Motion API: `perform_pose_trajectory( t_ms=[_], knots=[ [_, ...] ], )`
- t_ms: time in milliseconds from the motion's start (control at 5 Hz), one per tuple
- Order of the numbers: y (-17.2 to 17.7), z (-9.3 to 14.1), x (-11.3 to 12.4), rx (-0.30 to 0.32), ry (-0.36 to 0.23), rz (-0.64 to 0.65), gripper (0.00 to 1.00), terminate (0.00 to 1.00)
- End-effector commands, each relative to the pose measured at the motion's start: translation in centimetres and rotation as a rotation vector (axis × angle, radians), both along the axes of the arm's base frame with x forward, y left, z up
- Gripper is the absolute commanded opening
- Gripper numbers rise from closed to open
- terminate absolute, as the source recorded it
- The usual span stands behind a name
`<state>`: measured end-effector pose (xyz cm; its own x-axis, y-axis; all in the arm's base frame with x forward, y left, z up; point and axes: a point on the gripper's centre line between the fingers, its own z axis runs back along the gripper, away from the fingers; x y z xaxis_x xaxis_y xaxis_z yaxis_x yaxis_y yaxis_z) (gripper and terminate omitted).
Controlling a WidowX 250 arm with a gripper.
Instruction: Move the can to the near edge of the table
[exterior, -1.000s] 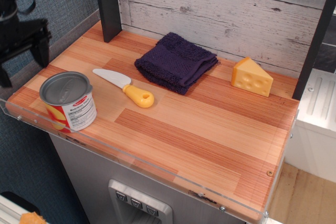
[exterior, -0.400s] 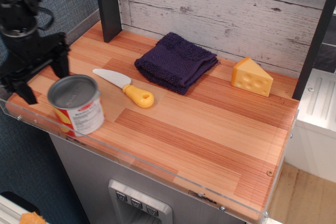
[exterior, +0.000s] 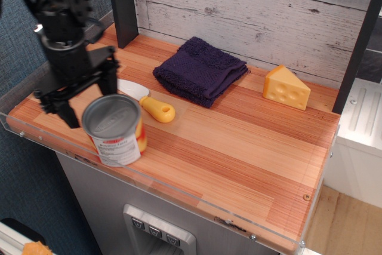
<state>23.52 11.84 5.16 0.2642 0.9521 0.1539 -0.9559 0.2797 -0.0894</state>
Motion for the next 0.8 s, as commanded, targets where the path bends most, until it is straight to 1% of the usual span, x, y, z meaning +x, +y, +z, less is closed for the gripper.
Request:
perform_pose_trajectory(
  t_ms=[0,200,400,600],
  knots=[
    [-4.6,1.1,0.6,-0.018,-0.046,0.003,1.00,0.00],
    [-6.2,0.5,1.2,-0.022,-0.039,-0.007,1.00,0.00],
    [-7.8,-0.2,2.1,-0.055,-0.032,-0.014,1.00,0.00],
    [-9.5,-0.4,2.7,-0.067,-0.033,-0.024,1.00,0.00]
  ],
)
